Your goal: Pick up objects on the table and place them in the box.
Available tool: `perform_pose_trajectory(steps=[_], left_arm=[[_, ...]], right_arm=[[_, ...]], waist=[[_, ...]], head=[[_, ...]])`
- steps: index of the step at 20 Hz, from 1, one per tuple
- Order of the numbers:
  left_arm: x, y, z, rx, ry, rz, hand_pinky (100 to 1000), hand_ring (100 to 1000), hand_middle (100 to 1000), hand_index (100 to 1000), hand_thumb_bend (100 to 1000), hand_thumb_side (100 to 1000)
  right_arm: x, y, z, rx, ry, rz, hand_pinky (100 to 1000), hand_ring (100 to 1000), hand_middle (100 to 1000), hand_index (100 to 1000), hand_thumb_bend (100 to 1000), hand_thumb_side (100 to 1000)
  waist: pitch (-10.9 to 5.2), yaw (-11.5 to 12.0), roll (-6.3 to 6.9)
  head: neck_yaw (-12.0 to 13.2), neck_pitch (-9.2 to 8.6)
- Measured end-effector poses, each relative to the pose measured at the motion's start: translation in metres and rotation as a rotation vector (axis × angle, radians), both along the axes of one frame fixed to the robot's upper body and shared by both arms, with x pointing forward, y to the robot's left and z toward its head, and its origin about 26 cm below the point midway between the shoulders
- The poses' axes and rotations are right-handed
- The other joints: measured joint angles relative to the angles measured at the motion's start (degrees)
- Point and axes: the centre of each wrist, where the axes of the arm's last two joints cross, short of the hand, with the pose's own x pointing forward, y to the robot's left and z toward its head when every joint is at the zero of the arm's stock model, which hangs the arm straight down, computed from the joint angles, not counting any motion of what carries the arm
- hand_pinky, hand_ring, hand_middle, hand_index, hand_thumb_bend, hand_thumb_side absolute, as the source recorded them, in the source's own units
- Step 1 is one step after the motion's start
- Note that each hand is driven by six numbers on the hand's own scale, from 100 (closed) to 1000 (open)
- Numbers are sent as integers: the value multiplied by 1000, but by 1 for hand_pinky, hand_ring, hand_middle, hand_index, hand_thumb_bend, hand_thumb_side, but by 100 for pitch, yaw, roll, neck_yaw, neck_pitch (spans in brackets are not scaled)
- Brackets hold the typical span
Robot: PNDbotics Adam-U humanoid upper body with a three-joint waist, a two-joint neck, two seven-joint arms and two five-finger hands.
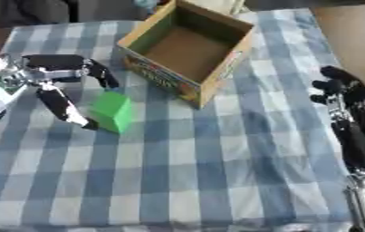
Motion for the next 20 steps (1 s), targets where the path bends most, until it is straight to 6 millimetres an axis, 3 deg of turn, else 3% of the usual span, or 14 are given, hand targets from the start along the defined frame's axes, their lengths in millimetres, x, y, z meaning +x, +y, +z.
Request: perform_pose_trajectory(steps=[13, 20], left_arm=[[10, -3, -17, 14, -28, 13, 829, 742, 720, 863, 606, 336], [12, -5, -19, 20, -62, 11, 792, 680, 628, 784, 531, 214]], right_arm=[[0, 0, 0, -2, -1, 5, 734, 810, 831, 857, 100, 705], [0, 0, 0, -1, -1, 5, 733, 810, 830, 856, 100, 710]], waist=[[27, -20, -14], [35, -42, -12]], head=[[11, 0], [18, 0]])
